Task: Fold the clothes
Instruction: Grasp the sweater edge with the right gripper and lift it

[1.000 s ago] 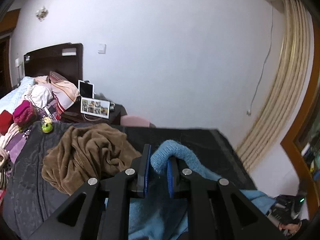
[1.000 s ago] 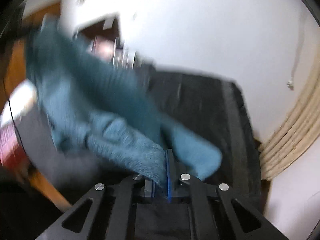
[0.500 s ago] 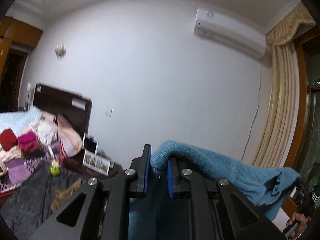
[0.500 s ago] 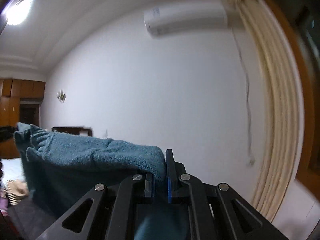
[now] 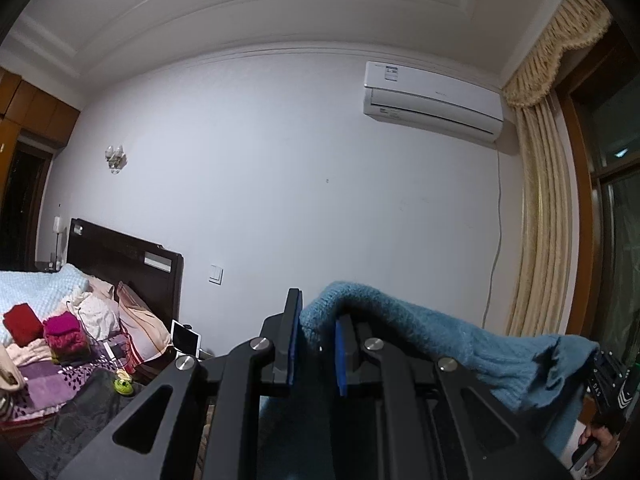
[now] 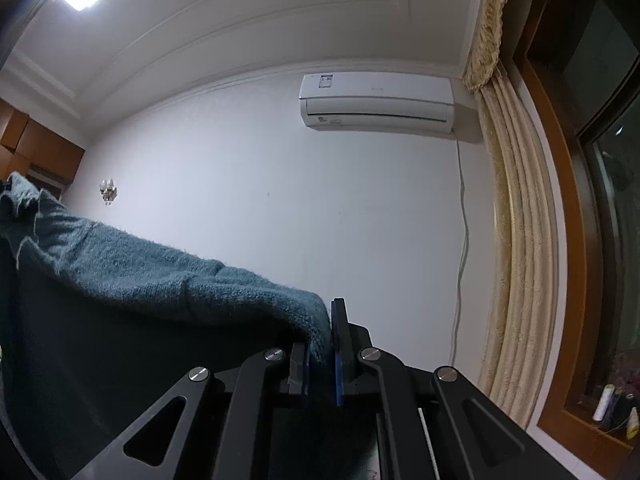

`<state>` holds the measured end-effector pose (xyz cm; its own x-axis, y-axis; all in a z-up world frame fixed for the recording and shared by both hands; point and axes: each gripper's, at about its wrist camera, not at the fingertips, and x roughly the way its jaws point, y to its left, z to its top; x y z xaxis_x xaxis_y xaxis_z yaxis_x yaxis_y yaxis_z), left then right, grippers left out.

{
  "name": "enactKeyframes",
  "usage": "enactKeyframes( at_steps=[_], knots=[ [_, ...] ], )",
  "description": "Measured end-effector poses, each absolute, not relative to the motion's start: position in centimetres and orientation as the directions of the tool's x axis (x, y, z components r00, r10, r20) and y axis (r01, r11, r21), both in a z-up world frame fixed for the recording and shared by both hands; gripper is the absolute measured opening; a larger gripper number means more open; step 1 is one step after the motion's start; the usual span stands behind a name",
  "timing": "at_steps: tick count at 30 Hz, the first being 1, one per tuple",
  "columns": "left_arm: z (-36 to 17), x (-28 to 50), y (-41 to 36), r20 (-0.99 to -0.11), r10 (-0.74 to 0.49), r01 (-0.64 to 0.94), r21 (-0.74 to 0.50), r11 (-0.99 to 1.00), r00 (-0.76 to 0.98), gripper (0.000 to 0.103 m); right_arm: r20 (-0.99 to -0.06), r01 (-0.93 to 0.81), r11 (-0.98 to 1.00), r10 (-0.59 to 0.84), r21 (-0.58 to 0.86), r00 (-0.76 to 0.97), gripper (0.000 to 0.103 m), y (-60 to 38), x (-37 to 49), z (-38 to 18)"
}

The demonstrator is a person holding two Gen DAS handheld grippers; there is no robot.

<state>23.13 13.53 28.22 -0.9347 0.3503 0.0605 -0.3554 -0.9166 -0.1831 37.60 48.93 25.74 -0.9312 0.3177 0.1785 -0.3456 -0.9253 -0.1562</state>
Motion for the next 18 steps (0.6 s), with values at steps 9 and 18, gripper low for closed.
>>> enactKeyframes(
  at_steps=[9, 18],
  knots=[
    [28.7, 26.1, 13.3, 0.058, 0.359, -0.364, -0.16, -0.918, -0.932, 0.016, 0.246, -0.364, -0.916, 0.318, -0.171, -0.916, 0.009, 49.3, 42.0, 27.3],
    [30.1, 27.6, 13.6, 0.096, 0.402, -0.413, -0.15, -0.898, -0.911, 0.016, 0.346, -0.422, -0.89, 0.347, -0.172, -0.872, 0.009, 49.2, 44.2, 29.2]
  ],
)
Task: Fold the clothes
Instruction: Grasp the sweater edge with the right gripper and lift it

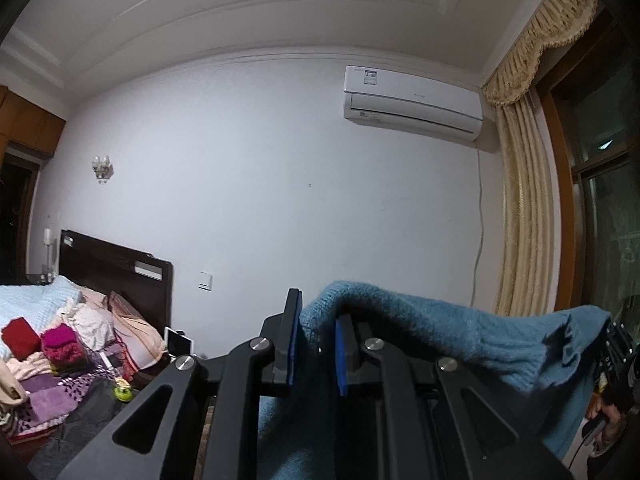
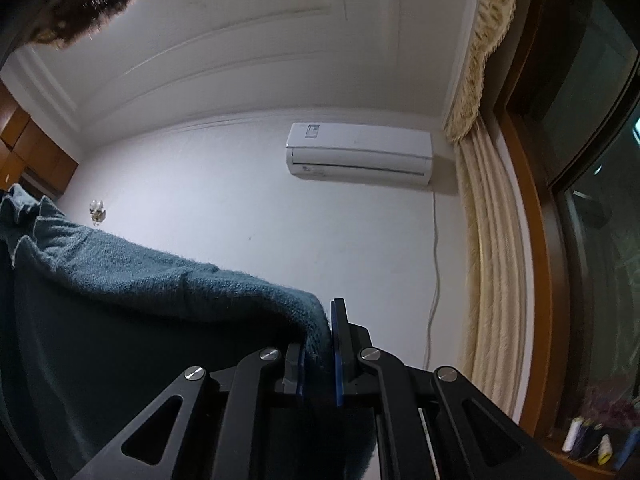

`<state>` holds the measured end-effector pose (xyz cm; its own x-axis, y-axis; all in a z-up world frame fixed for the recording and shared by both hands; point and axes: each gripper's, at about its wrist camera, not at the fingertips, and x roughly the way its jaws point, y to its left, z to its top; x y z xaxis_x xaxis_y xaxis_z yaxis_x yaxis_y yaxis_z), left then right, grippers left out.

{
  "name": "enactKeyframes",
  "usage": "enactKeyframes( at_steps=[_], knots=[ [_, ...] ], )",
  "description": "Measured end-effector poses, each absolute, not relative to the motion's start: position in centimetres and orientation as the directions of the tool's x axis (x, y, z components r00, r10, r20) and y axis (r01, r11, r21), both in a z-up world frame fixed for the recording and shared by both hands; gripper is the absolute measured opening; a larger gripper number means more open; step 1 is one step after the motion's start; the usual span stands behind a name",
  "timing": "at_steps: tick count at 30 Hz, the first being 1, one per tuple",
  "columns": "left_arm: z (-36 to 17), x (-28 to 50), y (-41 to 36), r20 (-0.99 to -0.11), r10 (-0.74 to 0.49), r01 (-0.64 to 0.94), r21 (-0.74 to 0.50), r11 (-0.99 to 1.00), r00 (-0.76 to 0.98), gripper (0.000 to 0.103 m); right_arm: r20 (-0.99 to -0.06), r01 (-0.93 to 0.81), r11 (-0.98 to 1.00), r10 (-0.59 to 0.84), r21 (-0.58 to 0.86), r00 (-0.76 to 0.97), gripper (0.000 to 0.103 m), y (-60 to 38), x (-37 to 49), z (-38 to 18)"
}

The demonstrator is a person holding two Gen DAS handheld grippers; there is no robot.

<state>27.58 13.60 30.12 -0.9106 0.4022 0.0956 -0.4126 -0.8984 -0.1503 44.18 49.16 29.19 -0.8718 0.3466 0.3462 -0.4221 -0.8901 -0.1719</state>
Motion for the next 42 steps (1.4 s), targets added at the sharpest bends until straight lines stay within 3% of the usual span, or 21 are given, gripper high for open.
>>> enactKeyframes(
  at_steps=[5, 8, 13, 19, 25, 37, 40, 42],
  knots=[
    [30.6, 27.2, 14.2, 0.139, 0.4, -0.416, -0.111, -0.903, -0.906, 0.019, 0.368, -0.456, -0.867, 0.364, -0.2, -0.855, 0.009, 49.1, 44.8, 29.7],
    [29.9, 23.8, 15.3, 0.081, 0.405, -0.412, -0.115, -0.904, -0.911, 0.019, 0.334, -0.465, -0.857, 0.381, -0.221, -0.862, 0.009, 49.6, 42.9, 29.4],
    [25.4, 14.6, 18.0, -0.151, 0.381, -0.362, -0.137, -0.922, -0.912, 0.019, 0.154, -0.42, -0.87, 0.393, -0.257, -0.907, 0.009, 51.9, 36.2, 26.5],
    [16.9, 1.5, 21.9, -0.417, 0.325, -0.29, -0.148, -0.946, -0.849, 0.019, -0.152, -0.327, -0.917, 0.365, -0.227, -0.918, 0.009, 56.1, 24.6, 19.1],
    [6.3, -9.7, 27.1, -0.622, 0.225, -0.266, -0.028, -0.964, -0.75, 0.017, -0.432, -0.291, -0.932, 0.359, -0.218, -0.827, 0.009, 60.4, 13.0, 9.9],
    [-6.0, -21.6, 32.6, -0.805, 0.109, -0.291, 0.082, -0.953, -0.584, 0.02, -0.716, -0.272, -0.939, 0.337, -0.21, -0.611, 0.01, 65.7, 0.1, -1.5],
    [-8.4, -23.6, 33.5, -0.84, 0.064, -0.282, 0.108, -0.953, -0.539, 0.02, -0.786, -0.263, -0.947, 0.303, -0.184, -0.539, 0.017, 66.4, -2.1, -3.9],
    [-9.6, -24.7, 33.6, -0.854, 0.043, -0.271, 0.116, -0.955, -0.518, 0.021, -0.792, -0.273, -0.944, 0.309, -0.187, -0.526, 0.028, 66.5, -2.5, -4.8]
  ],
)
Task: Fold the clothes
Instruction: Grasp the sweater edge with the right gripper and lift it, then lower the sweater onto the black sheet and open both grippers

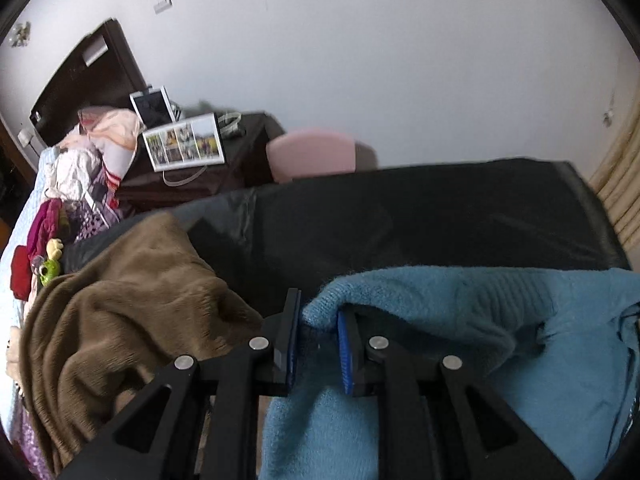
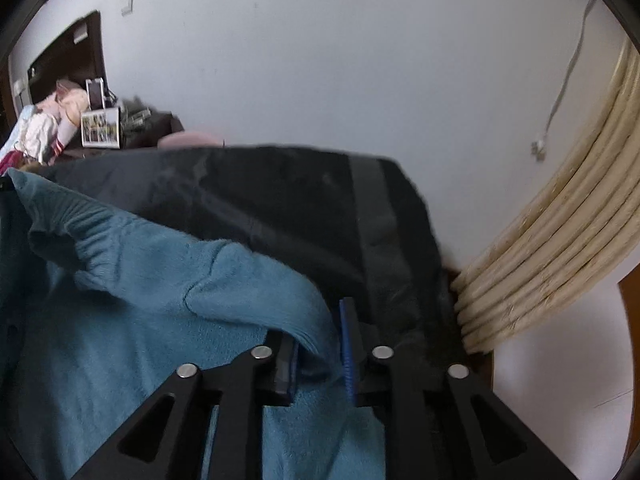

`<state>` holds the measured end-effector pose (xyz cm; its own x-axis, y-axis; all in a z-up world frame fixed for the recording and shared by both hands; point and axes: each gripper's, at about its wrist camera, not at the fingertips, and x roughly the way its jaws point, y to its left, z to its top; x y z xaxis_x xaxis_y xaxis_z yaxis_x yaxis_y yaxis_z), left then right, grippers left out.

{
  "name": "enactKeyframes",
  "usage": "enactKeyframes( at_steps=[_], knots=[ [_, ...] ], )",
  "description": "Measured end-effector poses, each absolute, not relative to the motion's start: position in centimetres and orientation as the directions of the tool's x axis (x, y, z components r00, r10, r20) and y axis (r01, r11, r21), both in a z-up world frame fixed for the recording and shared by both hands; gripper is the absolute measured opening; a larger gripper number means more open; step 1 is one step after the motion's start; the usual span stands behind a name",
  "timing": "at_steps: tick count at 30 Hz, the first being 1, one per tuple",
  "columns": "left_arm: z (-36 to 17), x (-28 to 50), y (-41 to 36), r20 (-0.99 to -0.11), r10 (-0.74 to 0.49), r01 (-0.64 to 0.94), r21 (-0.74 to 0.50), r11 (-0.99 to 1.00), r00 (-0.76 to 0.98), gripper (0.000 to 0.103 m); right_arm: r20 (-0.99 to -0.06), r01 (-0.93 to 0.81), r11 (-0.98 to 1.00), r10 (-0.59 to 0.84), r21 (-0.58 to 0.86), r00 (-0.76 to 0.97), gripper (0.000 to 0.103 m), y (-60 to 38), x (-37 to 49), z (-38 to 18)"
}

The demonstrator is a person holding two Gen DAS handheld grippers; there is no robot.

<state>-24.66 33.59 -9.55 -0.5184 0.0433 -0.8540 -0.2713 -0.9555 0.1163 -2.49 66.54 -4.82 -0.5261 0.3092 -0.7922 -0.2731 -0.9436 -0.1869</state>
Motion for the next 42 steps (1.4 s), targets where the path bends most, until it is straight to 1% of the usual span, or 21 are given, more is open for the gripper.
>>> enactKeyframes(
  at_steps=[1, 3, 4, 7, 10, 12, 15, 17, 22, 25, 28, 32, 35, 37, 39, 42],
  knots=[
    [-10.0, -25.1, 33.6, -0.859, 0.036, -0.264, 0.117, -0.957, -0.51, 0.021, -0.788, -0.286, -0.939, 0.321, -0.192, -0.526, 0.033, 66.5, -2.5, -5.2],
    [-11.0, -26.2, 33.7, -0.871, 0.022, -0.246, 0.115, -0.962, -0.49, 0.026, -0.774, -0.332, -0.926, 0.342, -0.181, -0.533, 0.075, 66.9, -2.7, -5.1],
    [-11.4, -26.7, 33.7, -0.879, 0.015, -0.235, 0.112, -0.966, -0.477, 0.027, -0.767, -0.356, -0.918, 0.353, -0.174, -0.536, 0.078, 67.2, -2.8, -5.0],
    [-12.3, -28.0, 33.4, -0.899, 0.024, -0.221, 0.082, -0.972, -0.437, 0.031, -0.764, -0.405, -0.904, 0.358, -0.138, -0.537, 0.078, 67.8, -3.2, -5.0],
    [-12.8, -28.5, 32.9, -0.908, 0.055, -0.247, 0.055, -0.967, -0.415, 0.037, -0.765, -0.396, -0.909, 0.344, -0.128, -0.544, 0.078, 67.0, -3.8, -4.8],
    [-12.8, -28.9, 31.8, -0.91, 0.101, -0.264, 0.01, -0.965, -0.402, 0.048, -0.767, -0.355, -0.926, 0.318, -0.125, -0.558, 0.078, 65.5, -4.4, -4.5],
    [-12.8, -29.7, 29.9, -0.91, 0.188, -0.27, -0.088, -0.959, -0.369, 0.054, -0.788, -0.28, -0.956, 0.236, -0.085, -0.568, 0.078, 63.2, -4.4, -5.1],
    [-12.8, -30.4, 28.6, -0.905, 0.252, -0.265, -0.165, -0.95, -0.342, 0.055, -0.811, -0.241, -0.968, 0.192, -0.065, -0.553, 0.078, 61.9, -4.5, -6.1],
    [-13.3, -30.5, 27.5, -0.901, 0.292, -0.327, -0.185, -0.927, -0.319, 0.056, -0.848, -0.158, -0.987, 0.12, -0.043, -0.517, 0.078, 58.9, -4.7, -8.4],
    [-13.7, -30.0, 26.4, -0.895, 0.353, -0.382, -0.235, -0.894, -0.274, 0.056, -0.851, -0.114, -0.991, 0.118, -0.068, -0.511, 0.078, 57.7, -4.4, -9.3],
    [-13.5, -29.4, 25.3, -0.894, 0.368, -0.428, -0.237, -0.872, -0.255, 0.056, -0.853, -0.095, -0.99, 0.139, -0.105, -0.503, 0.078, 57.4, -4.9, -10.2],
    [-13.0, -28.8, 23.7, -0.886, 0.392, -0.469, -0.245, -0.848, -0.247, 0.056, -0.861, -0.107, -0.989, 0.143, -0.104, -0.487, 0.078, 57.9, -6.2, -11.0],
    [-13.0, -28.3, 21.8, -0.889, 0.375, -0.468, -0.221, -0.855, -0.264, 0.056, -0.866, -0.114, -0.989, 0.142, -0.099, -0.48, 0.078, 58.0, -7.1, -11.3],
    [-13.6, -27.9, 20.2, -0.904, 0.315, -0.426, -0.174, -0.888, -0.287, 0.055, -0.866, -0.106, -0.989, 0.14, -0.101, -0.48, 0.078, 57.8, -7.5, -11.6],
    [-14.2, -27.4, 18.5, -0.911, 0.27, -0.379, -0.142, -0.914, -0.311, 0.051, -0.867, -0.095, -0.99, 0.136, -0.104, -0.479, 0.078, 57.5, -7.6, -11.6],
    [-14.3, -26.4, 15.8, -0.914, 0.207, -0.31, -0.096, -0.946, -0.348, 0.051, -0.868, -0.078, -0.991, 0.13, -0.106, -0.479, 0.078, 57.0, -7.7, -12.0]
  ],
)
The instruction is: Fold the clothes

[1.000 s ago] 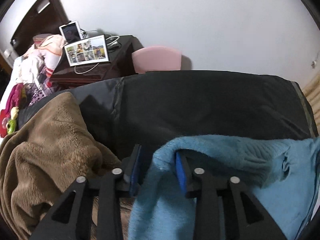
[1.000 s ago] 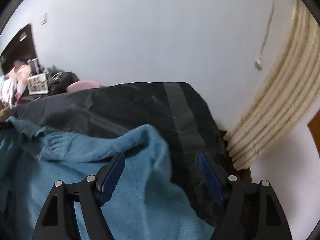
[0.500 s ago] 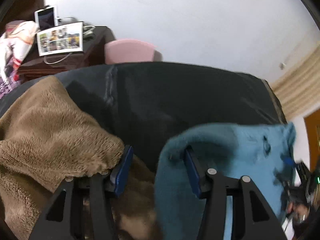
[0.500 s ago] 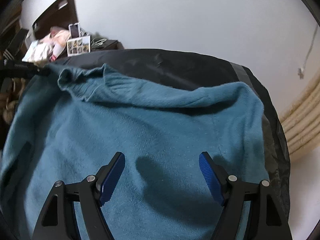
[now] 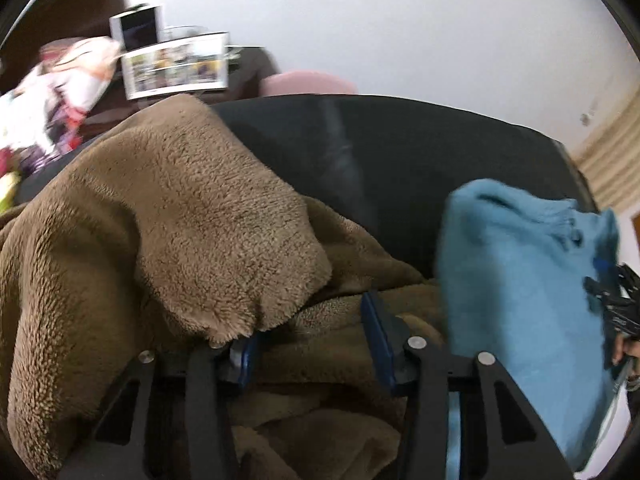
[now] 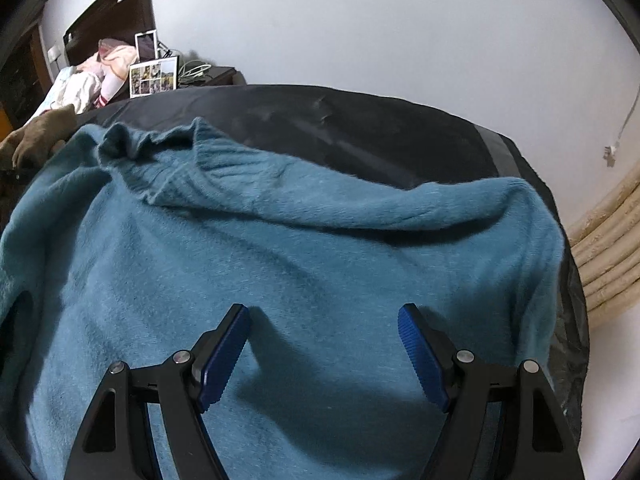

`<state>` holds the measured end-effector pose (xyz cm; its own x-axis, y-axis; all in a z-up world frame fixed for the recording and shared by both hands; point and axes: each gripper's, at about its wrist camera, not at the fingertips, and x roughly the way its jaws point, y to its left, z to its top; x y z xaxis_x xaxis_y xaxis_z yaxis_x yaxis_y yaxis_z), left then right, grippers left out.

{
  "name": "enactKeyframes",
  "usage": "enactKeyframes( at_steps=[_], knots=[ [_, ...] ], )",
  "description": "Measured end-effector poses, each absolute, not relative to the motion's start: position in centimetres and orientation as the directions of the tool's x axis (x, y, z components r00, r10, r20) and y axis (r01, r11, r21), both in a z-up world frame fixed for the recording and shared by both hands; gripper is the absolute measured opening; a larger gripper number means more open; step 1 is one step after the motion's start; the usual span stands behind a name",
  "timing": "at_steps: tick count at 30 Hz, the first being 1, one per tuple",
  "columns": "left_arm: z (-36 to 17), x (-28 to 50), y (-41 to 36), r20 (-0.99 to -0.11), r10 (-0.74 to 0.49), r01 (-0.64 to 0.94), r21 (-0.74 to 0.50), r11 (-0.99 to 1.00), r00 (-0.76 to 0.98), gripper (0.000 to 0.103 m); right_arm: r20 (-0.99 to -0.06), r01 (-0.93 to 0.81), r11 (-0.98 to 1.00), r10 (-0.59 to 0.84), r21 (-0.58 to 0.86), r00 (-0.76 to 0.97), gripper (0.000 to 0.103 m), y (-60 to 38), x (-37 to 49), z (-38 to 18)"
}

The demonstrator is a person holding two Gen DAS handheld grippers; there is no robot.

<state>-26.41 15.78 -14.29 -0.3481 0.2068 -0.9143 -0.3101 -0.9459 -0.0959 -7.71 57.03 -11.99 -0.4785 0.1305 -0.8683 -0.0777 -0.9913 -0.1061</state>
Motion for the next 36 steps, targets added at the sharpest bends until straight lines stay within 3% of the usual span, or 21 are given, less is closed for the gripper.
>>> enactKeyframes(
  at_steps=[12, 16, 21, 27, 31, 34, 36],
  knots=[
    [-14.3, -20.3, 2.6, -0.942, -0.035, -0.074, 0.064, -0.995, -0.333, 0.051, -0.866, -0.027, -0.995, 0.095, -0.094, -0.49, 0.078, 56.9, -9.0, -11.4],
    [-12.8, -19.3, 2.9, -0.939, -0.028, -0.049, 0.047, -0.998, -0.343, 0.051, -0.873, -0.03, -0.998, 0.065, -0.057, -0.483, 0.078, 57.8, -10.8, -11.3],
    [-9.5, -17.7, 9.0, -0.917, 0.048, -0.177, 0.025, -0.984, -0.395, 0.056, -0.871, -0.032, -0.998, 0.059, -0.05, -0.488, 0.078, 58.0, -13.6, -11.4],
    [-6.7, -14.7, 18.9, -0.881, 0.332, -0.379, -0.196, -0.904, -0.337, 0.061, -0.854, -0.096, -0.994, 0.101, -0.061, -0.51, 0.078, 59.2, -18.6, -10.6],
    [-5.3, -11.4, 25.7, -0.853, 0.463, -0.542, -0.279, -0.793, -0.24, 0.064, -0.875, -0.148, -0.988, 0.116, -0.051, -0.469, 0.078, 60.2, -22.1, -11.5],
    [-5.5, -9.5, 29.8, -0.864, 0.471, -0.644, -0.258, -0.72, -0.179, 0.071, -0.881, -0.164, -0.985, 0.117, -0.046, -0.459, 0.078, 60.1, -22.9, -12.1],
    [-7.1, -9.4, 30.4, -0.904, 0.373, -0.656, -0.153, -0.739, -0.209, 0.071, -0.877, -0.157, -0.987, 0.109, -0.039, -0.469, 0.078, 59.8, -22.5, -11.8]
  ],
)
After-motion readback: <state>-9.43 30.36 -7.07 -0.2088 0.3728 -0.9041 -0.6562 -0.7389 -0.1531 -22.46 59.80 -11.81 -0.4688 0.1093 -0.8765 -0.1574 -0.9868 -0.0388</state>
